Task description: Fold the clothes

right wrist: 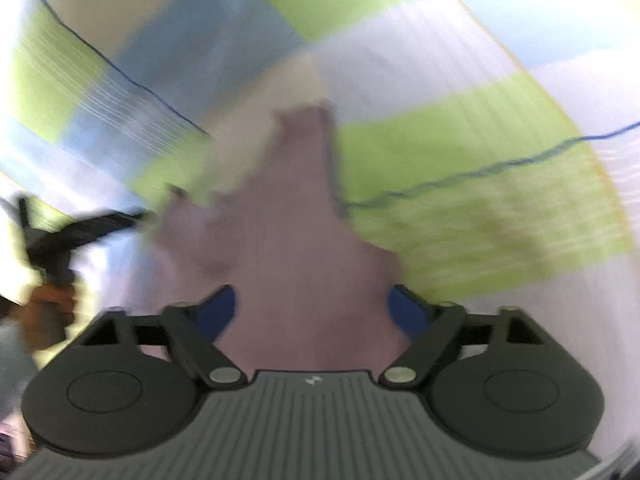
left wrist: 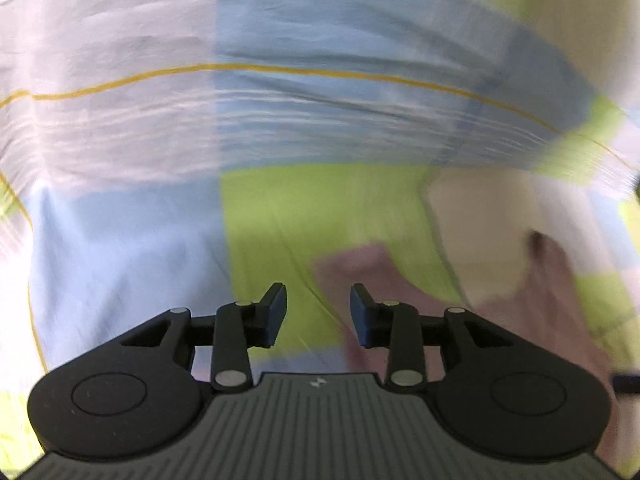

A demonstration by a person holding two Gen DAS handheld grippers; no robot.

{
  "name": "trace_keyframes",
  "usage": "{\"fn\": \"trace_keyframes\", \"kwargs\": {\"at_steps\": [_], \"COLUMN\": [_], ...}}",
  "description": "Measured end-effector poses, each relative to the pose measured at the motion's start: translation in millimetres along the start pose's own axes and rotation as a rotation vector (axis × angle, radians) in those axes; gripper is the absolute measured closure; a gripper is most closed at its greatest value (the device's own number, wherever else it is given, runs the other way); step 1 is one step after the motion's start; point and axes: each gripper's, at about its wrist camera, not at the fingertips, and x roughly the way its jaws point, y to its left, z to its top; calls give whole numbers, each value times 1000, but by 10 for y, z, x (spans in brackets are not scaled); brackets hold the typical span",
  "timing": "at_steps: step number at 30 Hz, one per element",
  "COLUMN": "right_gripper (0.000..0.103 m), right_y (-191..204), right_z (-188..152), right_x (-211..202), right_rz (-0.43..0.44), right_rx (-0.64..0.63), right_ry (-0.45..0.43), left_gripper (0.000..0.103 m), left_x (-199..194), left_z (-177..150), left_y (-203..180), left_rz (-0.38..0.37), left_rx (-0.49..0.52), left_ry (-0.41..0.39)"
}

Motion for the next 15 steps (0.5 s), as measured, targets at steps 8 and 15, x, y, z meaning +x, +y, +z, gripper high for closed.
{"fn": "trace_keyframes", "kwargs": {"at_steps": [8,15], "right_gripper": [43,33], "right_y": [162,312], "right_z": [-143,-66], "right_x": [218,278], "right_rz": [26,-12], "right_rx": [-94,-105], "right_ry": [102,110], "left_gripper": [51,36], "left_x": [308,240], "left_z": [-459,-308], "left_y": [-389,-627], "left_rz": [66,200], "left_rx": [-17,-125], "left_ry": [228,288]}}
